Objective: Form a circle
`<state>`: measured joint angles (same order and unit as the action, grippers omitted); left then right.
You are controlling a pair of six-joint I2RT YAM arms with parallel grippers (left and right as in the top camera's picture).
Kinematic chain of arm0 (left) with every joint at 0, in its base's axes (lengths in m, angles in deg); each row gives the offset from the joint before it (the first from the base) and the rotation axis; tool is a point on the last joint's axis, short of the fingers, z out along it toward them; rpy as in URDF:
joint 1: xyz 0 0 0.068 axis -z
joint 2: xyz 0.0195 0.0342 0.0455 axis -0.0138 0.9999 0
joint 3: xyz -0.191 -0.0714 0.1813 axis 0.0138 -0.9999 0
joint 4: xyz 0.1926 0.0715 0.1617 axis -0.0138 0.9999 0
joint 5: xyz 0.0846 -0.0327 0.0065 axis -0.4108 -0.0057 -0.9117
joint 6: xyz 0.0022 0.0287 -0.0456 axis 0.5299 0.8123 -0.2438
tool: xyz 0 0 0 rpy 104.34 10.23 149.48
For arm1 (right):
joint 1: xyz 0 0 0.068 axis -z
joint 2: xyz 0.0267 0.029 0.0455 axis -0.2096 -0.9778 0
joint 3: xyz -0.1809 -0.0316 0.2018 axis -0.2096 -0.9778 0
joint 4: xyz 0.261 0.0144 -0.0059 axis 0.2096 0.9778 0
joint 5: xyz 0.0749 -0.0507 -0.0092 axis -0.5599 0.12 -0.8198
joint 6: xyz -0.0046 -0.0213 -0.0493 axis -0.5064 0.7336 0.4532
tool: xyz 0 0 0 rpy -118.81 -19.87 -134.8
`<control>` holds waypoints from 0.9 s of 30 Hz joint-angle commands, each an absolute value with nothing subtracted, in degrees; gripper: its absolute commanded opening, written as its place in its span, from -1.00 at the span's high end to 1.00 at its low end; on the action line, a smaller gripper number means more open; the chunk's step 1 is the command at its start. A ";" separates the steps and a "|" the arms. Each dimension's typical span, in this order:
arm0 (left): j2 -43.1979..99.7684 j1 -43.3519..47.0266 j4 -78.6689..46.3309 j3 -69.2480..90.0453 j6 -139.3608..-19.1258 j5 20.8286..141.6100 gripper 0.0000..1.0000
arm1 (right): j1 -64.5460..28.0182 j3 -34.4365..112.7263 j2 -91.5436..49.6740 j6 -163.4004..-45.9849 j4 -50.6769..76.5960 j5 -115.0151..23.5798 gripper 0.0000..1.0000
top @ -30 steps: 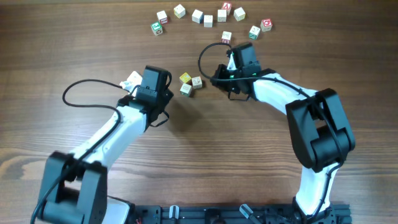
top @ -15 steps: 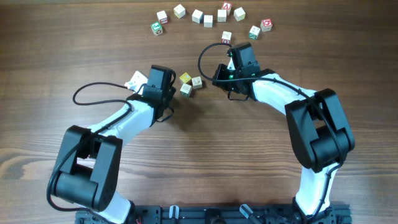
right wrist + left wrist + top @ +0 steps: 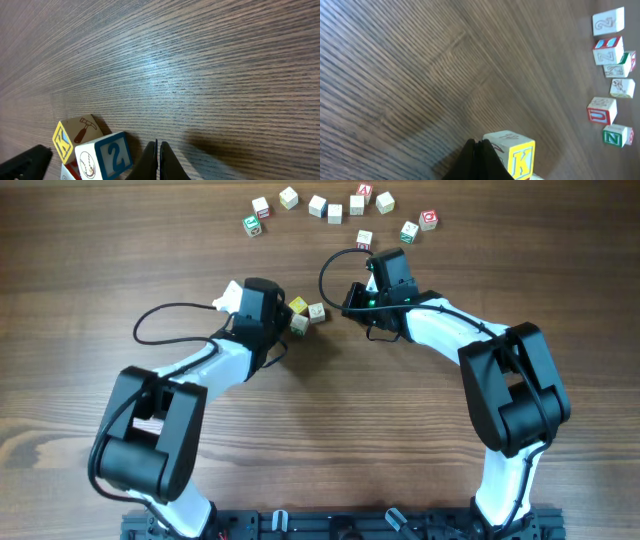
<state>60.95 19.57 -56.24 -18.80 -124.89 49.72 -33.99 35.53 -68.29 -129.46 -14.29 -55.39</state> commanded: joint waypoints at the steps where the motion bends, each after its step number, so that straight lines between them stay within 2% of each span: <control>1: 61.45 19.27 -56.42 -18.63 -124.02 51.97 0.92 | -34.23 35.37 -66.95 -128.25 -14.33 -54.36 0.91; 9: 61.45 19.27 -55.78 -18.63 -123.12 56.65 0.92 | -34.23 35.37 -66.95 -128.23 -14.33 -54.36 0.91; 27: 61.45 19.31 -55.81 -18.63 -122.92 58.75 0.92 | -34.23 35.37 -66.95 -128.23 -14.37 -54.34 0.91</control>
<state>60.97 19.53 -55.78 -18.80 -124.08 57.79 -33.99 35.53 -68.29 -129.46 -14.29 -55.39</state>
